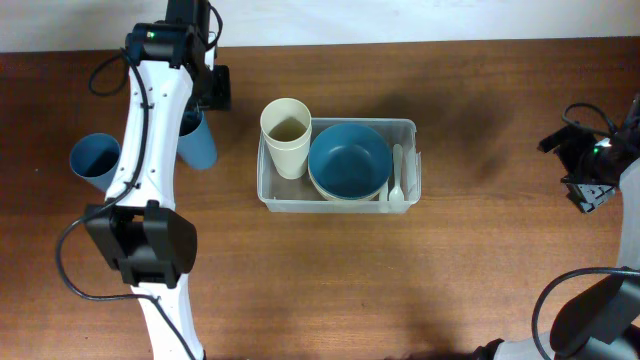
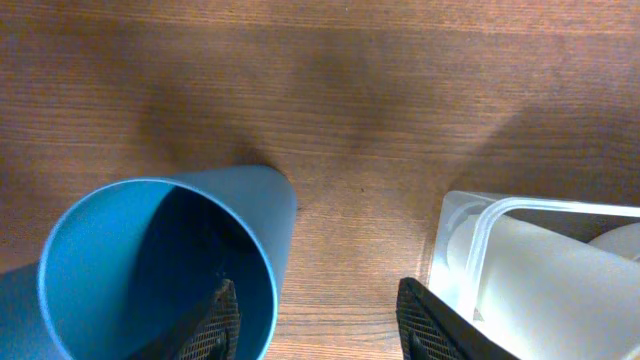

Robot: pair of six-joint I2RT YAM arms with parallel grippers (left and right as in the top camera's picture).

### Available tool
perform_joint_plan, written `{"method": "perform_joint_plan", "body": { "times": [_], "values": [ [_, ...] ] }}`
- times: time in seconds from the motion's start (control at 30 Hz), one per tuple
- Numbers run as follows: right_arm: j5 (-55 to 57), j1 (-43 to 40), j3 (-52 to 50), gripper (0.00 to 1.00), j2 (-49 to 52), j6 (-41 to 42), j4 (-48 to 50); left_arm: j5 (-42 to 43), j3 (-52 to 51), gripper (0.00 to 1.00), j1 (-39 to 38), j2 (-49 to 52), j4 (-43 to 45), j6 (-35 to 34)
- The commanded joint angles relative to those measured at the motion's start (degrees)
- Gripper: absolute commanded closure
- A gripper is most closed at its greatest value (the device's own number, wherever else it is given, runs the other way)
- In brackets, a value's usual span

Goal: Pack container
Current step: 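Release the cup and move the left gripper to the teal cups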

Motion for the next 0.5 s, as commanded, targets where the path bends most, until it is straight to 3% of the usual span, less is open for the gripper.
{"method": "perform_joint_plan", "body": {
  "times": [0.0, 0.47],
  "values": [
    [-0.11, -0.22, 0.85, 0.01, -1.4, 0.5, 0.02, -0.87, 0.9, 0.48, 0.24, 1.81, 0.13, 0.79],
    [-0.09, -0.22, 0.85, 0.01, -1.4, 0.5, 0.02, -0.87, 0.79, 0.48, 0.24, 8.22, -1.79, 0.74]
  ]
}}
